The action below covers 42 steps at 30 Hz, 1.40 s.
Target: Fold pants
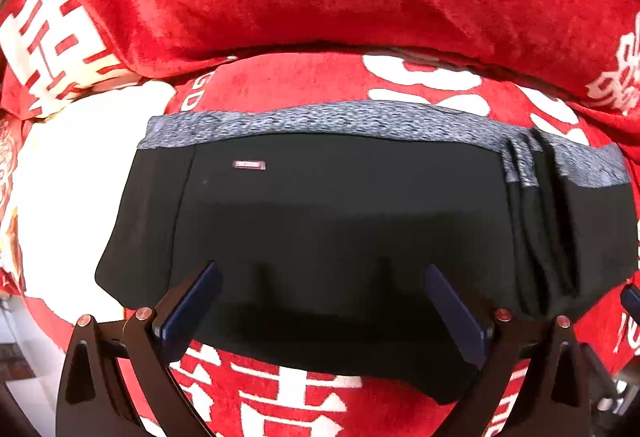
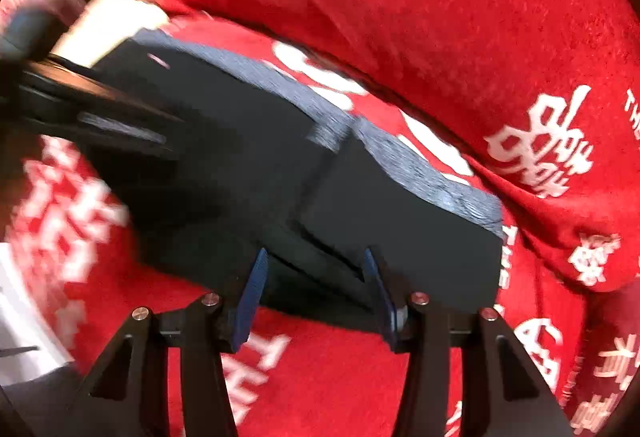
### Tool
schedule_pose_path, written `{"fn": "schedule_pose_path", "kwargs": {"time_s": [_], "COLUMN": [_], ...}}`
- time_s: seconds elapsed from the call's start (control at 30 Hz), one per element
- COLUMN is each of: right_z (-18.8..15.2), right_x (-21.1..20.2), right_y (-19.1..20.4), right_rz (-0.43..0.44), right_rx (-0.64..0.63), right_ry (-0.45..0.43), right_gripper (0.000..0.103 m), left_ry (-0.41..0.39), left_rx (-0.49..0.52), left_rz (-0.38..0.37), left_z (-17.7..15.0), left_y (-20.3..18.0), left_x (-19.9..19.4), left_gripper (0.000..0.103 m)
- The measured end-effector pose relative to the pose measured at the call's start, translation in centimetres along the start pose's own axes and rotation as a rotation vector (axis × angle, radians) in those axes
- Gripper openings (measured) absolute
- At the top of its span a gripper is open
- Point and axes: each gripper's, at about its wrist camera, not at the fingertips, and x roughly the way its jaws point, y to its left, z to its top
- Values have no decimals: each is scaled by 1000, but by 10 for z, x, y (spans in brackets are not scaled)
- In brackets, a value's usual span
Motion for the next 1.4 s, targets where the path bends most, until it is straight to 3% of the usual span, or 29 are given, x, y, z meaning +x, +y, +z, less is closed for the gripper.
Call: {"fn": "schedule_pose_path", "kwargs": {"time_s": [0.07,0.13,0.2,0.33,0.53,0.57,0.6,0.63,0.77,0.93,1.03,1.4], "right_z": [-4,-21,-38,-58,-80,-84,-84,-86,-75,-74,-68,-44], "right_x": [-3,13,37,67,92,98,102,103,84,100,100,76], "right_y": [-40,-89,-115,-126,-133,-132,-134,-134,-132,-107,-105,-88], "right_rz": [188,399,530,632,735,754,762,760,734,649,635,607], "right_rx": [263,608,818,982,1222,1261,1280,1297,1215,1083,1059,812], "right_ry": [-5,19,75,136,97,105,121,134,101,201,184,251], "right_gripper": [54,54,54,52,51,36,8,6,5,5,5,13], "left_ry": [18,40,67,94,108,107,105,102,70,67,56,77], "left_rx": [33,68,75,60,48,49,50,47,48,52,52,61], "left_rz": [-18,8,1,-5,-7,-5,-1,-4,-21,-19,-27,-35], "left_z": [-3,-9,-13,-23,-26,-25,-24,-24,-21,-18,-16,-20], "left_y": [-8,-16,-20,-19,-15,-16,-16,-15,-16,-23,-27,-32], "left_x": [4,8,19,26,26,26,24,22,14,11,7,3], "left_gripper": [103,103,103,103,103,103,103,103,103,103,103,103]}}
